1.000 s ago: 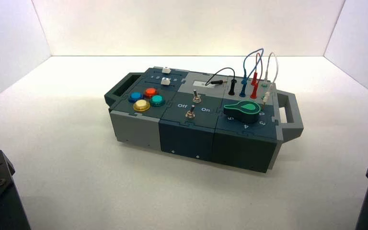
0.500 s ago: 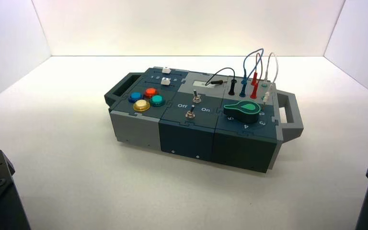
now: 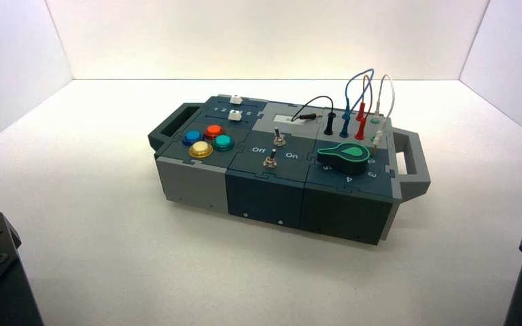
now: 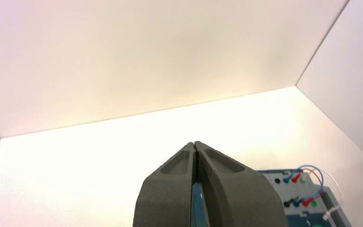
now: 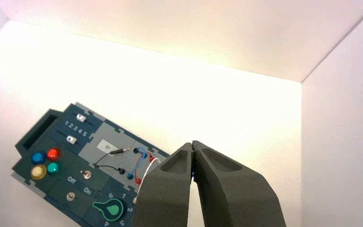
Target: Return to the home position.
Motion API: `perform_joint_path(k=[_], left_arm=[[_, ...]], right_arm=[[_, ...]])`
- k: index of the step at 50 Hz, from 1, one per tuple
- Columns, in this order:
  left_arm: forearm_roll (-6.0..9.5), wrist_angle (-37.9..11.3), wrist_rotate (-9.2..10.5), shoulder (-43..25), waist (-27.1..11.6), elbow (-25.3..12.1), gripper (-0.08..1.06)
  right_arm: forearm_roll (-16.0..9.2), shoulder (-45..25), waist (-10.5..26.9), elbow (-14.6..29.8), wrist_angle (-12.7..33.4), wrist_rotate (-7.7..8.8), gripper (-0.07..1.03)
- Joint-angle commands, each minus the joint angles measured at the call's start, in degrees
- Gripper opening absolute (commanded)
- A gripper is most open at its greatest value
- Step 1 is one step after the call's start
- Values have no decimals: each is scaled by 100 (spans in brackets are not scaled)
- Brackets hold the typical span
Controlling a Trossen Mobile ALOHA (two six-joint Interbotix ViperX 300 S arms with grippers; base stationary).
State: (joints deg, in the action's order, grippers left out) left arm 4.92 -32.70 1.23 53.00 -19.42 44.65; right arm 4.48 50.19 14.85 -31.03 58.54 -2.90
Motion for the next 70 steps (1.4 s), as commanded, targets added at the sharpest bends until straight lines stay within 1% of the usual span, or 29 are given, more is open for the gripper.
perform_joint_path(k=[1, 9, 18, 19, 23, 29, 36, 47, 54, 70], left_arm=[[-9, -97, 18, 211, 44, -97, -3], [-18, -229, 44, 589, 53, -70, -3], [-18, -545, 44, 932, 193, -35, -3], [-9, -562, 44, 949, 211, -26, -3], [-18, -633, 44, 1151, 308, 35, -3], [-18, -773, 53, 1380, 431, 105, -3], [-18, -809, 44, 1477, 448, 211, -3], [0, -853, 44, 1521, 448, 229, -3], [-9, -853, 44, 1521, 448, 229, -3], [0, -844, 44, 1529, 448, 246, -3]], right_arm=[[35, 316, -18, 176, 88, -158, -2], [26, 747, -18, 141, 281, -404, -2], [97, 1143, -18, 62, 580, -527, -2], [123, 1204, -18, 44, 624, -571, -2], [185, 1380, -18, -9, 738, -650, -2], [272, 1591, -18, -26, 888, -712, -2], [369, 1670, -18, -35, 949, -703, -2], [439, 1731, -18, 79, 940, -668, -2], [562, 1731, -18, 88, 949, -659, -2], [536, 1705, -18, -62, 923, -668, -2]])
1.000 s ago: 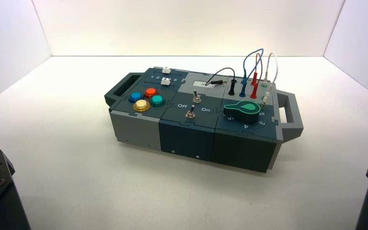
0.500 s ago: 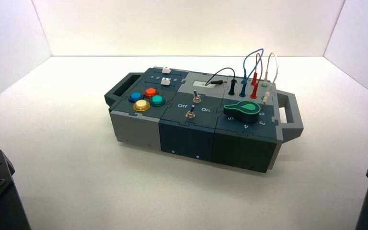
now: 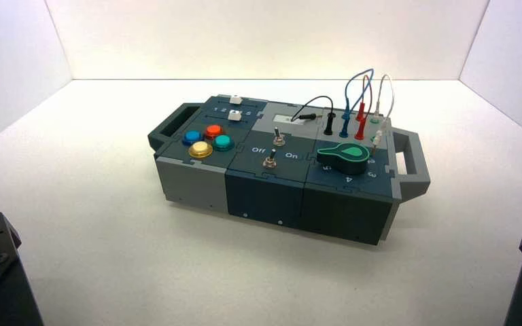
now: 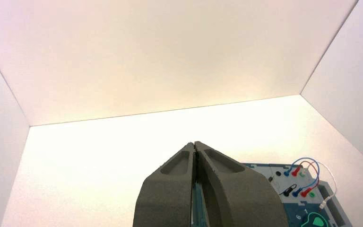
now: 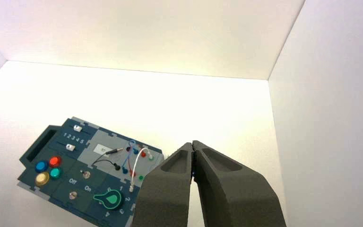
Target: Return to the home position.
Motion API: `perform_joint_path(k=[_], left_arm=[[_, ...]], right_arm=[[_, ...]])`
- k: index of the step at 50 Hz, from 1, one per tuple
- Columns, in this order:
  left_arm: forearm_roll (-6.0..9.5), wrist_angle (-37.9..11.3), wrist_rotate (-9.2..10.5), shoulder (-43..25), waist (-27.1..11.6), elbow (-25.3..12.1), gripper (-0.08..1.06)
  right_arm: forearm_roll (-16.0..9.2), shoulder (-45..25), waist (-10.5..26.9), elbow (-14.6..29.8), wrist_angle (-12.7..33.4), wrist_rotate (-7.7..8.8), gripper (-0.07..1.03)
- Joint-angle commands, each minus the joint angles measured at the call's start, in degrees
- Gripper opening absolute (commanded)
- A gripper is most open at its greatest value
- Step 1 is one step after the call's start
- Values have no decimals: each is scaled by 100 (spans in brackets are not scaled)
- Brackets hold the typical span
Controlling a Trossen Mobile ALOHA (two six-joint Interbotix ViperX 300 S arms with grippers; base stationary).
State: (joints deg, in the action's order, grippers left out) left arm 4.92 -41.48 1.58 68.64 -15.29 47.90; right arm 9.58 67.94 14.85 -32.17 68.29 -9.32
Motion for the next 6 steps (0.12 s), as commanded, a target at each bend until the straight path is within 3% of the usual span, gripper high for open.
perform_joint_path(k=[1, 6], left_arm=[[0, 44, 9, -35, 35, -70, -3], [-9, 53, 0, -35, 35, -62, -3]], right_arm=[[26, -70, -18, 44, -53, -26, -2], [26, -70, -18, 62, -97, -26, -2]])
